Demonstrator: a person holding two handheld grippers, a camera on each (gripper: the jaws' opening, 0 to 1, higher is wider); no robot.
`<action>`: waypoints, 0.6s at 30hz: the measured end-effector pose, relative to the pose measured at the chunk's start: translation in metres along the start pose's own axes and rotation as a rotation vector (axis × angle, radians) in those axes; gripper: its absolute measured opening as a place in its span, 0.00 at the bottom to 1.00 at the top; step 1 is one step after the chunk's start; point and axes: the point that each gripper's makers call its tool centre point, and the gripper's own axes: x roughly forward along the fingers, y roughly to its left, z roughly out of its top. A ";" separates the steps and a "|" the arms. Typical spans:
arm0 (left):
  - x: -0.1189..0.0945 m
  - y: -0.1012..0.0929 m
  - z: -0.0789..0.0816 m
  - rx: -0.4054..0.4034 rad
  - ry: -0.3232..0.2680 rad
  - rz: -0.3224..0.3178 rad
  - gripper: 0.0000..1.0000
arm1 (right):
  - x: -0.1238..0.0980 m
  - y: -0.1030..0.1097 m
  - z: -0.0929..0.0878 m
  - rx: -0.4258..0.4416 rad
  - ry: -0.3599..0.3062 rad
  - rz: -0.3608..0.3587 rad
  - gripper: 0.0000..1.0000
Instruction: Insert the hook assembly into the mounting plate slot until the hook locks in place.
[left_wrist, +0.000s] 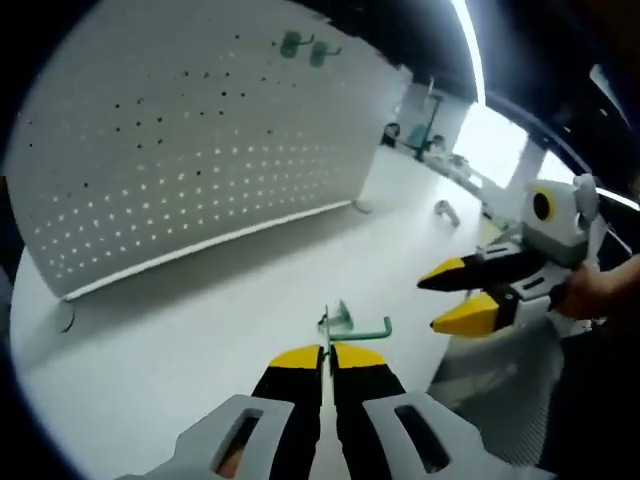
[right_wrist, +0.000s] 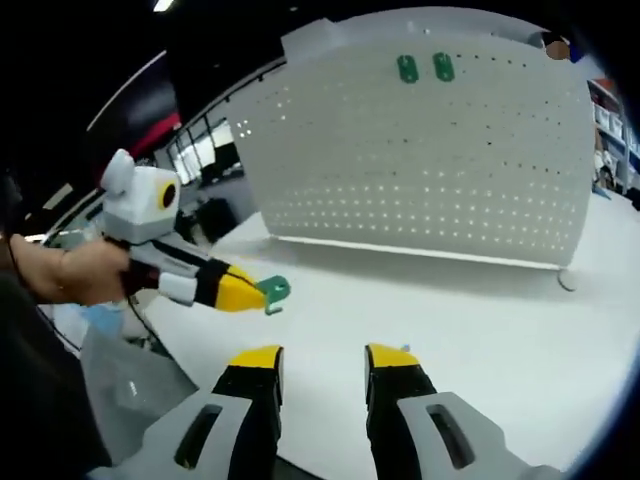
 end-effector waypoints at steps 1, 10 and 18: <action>-0.002 -0.003 0.001 -0.005 -0.015 -0.005 0.02 | 0.002 0.004 0.001 0.010 -0.002 0.021 0.31; -0.008 -0.011 0.006 -0.044 -0.076 -0.013 0.02 | 0.011 0.022 0.015 0.118 -0.033 0.094 0.26; -0.013 -0.015 0.012 -0.048 -0.124 -0.009 0.02 | 0.020 0.032 0.026 0.263 -0.055 0.151 0.21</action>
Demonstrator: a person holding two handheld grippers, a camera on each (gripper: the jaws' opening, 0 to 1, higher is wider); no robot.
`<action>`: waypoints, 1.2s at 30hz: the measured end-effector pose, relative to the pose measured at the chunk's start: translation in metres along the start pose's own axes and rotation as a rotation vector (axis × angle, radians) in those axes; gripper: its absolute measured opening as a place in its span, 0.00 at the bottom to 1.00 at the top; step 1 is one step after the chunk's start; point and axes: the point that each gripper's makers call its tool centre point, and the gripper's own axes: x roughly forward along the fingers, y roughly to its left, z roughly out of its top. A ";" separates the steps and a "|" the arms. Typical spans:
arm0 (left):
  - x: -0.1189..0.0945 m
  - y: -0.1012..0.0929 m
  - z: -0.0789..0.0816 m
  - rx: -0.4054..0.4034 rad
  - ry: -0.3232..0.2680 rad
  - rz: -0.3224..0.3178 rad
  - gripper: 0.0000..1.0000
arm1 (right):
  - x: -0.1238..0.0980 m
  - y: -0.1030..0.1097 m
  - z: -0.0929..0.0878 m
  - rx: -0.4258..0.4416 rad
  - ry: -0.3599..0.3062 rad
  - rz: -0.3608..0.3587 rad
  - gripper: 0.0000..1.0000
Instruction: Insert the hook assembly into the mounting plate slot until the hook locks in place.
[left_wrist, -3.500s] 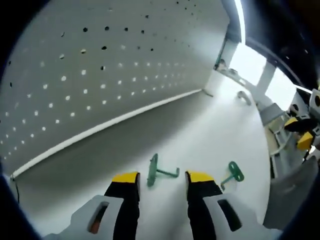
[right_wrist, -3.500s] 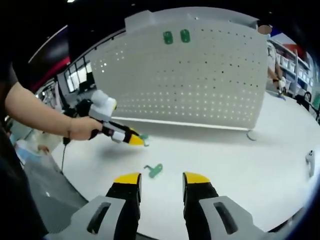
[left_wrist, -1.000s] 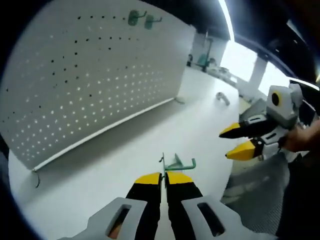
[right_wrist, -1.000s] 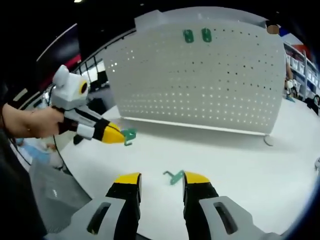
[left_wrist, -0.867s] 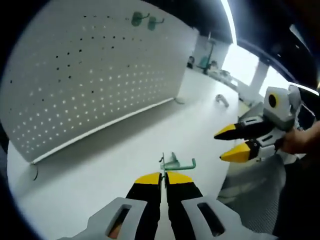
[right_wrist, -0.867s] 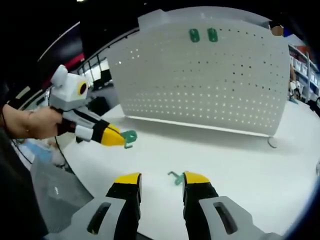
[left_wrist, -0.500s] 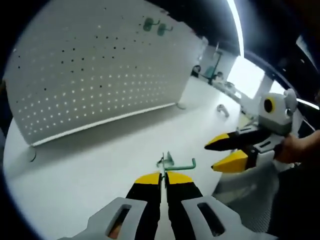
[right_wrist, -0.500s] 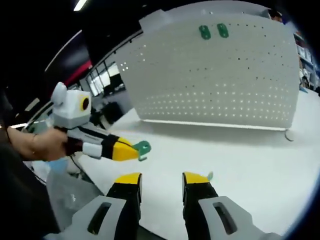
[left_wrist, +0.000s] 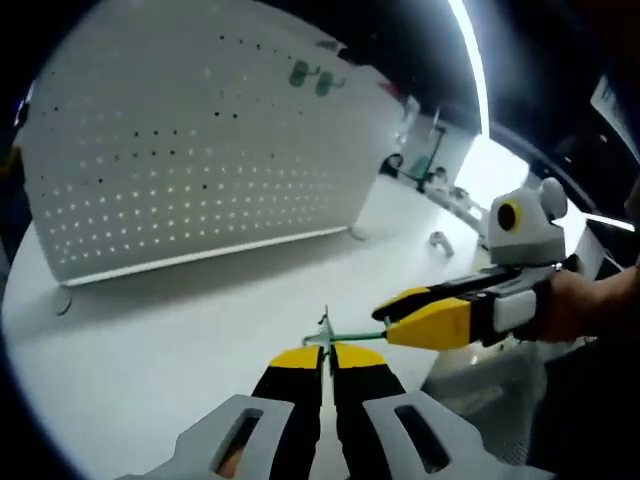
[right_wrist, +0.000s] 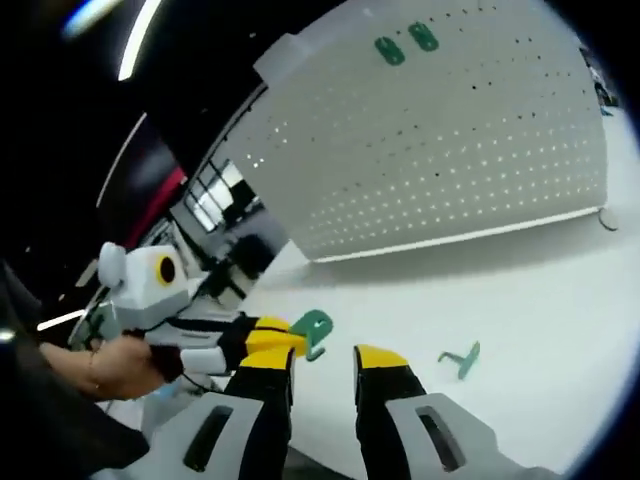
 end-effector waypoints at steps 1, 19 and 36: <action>0.000 0.000 0.001 0.000 -0.004 0.000 0.02 | 0.002 0.004 0.001 0.036 -0.004 0.015 0.21; -0.010 -0.008 0.025 0.014 -0.119 0.019 0.02 | 0.010 0.020 0.021 0.339 -0.077 0.126 0.04; -0.018 -0.009 0.040 0.066 -0.184 0.056 0.02 | 0.012 0.028 0.032 0.467 -0.105 0.170 0.01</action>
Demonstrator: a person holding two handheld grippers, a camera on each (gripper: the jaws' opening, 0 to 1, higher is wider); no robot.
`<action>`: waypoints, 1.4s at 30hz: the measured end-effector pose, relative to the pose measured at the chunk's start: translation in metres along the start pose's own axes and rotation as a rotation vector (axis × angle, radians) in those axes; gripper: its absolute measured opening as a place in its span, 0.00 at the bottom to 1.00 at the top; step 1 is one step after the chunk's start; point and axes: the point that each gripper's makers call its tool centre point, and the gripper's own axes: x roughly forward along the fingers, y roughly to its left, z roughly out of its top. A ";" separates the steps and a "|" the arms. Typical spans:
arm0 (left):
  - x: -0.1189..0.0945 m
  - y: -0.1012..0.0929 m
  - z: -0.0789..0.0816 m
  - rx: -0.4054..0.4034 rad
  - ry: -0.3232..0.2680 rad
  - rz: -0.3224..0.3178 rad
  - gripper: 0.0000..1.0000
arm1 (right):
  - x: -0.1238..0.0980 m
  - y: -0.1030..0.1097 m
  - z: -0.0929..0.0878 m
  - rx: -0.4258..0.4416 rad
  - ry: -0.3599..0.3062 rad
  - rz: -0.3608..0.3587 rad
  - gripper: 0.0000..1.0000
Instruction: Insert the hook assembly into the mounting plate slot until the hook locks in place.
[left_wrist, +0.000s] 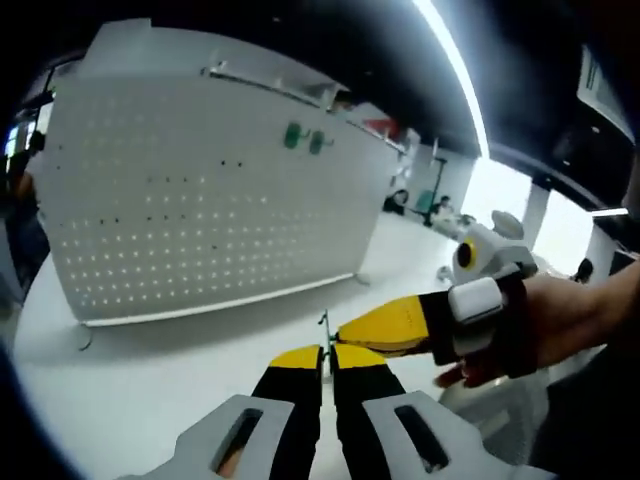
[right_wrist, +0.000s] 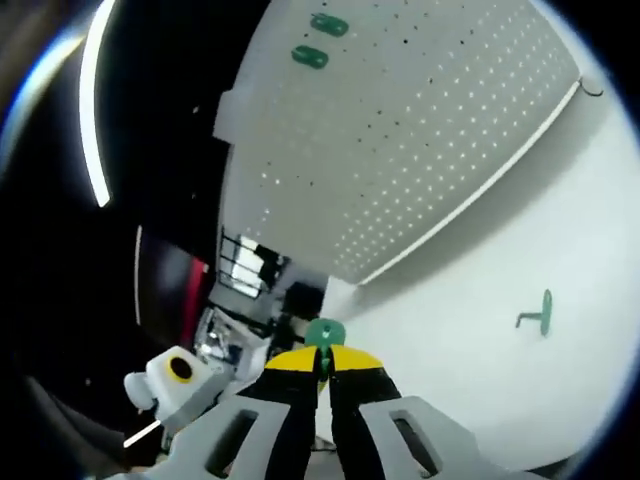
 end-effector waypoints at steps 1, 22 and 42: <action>0.000 0.000 0.000 0.000 0.000 0.001 0.02 | 0.000 0.000 0.000 0.008 0.001 0.000 0.01; -0.002 0.002 -0.001 0.080 0.015 -0.013 0.40 | 0.002 0.011 0.005 -0.376 0.033 -0.043 0.00; -0.018 -0.018 0.012 0.027 -0.038 -0.119 0.74 | 0.003 0.018 0.009 -0.754 0.057 -0.087 0.00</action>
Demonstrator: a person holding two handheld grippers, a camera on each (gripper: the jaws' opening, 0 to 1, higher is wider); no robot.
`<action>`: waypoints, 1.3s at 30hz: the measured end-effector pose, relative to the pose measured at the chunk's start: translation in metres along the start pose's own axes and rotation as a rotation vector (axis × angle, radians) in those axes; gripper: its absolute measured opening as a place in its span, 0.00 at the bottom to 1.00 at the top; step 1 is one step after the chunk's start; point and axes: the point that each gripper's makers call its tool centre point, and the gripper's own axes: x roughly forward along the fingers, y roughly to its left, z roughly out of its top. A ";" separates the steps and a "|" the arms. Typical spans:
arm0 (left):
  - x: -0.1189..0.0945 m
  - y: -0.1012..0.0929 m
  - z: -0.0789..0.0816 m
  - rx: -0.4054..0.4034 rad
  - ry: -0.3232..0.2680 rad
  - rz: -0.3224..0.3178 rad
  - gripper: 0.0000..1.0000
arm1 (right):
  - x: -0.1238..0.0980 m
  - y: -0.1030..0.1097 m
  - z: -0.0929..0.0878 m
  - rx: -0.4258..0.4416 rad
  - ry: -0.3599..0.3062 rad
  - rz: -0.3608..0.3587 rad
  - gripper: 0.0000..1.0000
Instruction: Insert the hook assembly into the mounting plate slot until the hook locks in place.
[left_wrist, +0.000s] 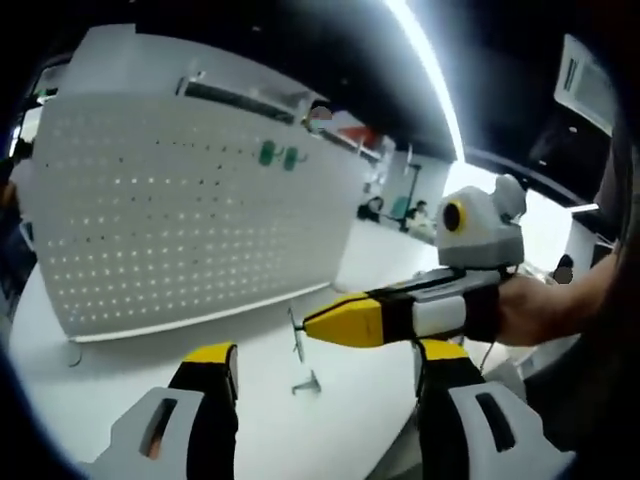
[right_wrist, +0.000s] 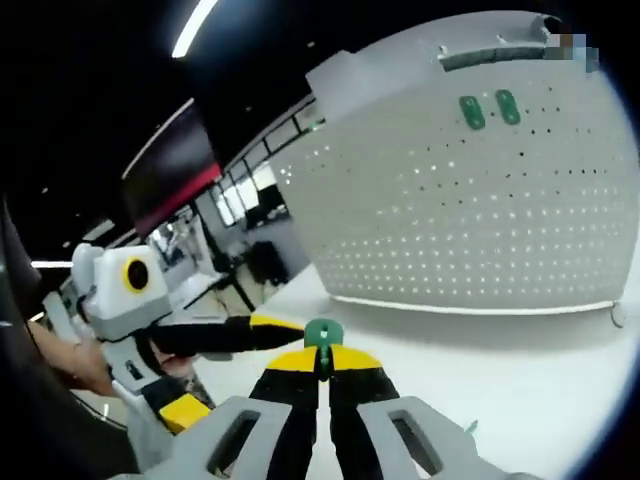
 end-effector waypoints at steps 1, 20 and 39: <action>-0.001 -0.001 0.000 -0.002 -0.004 -0.004 0.76 | 0.000 -0.001 0.001 -0.009 -0.004 -0.003 0.00; -0.012 -0.007 0.014 -0.071 -0.084 -0.025 0.94 | 0.002 -0.006 0.006 -0.104 -0.021 -0.031 0.00; -0.018 0.006 0.029 -0.064 -0.148 0.060 0.96 | -0.003 -0.032 0.043 -0.302 -0.155 -0.223 0.00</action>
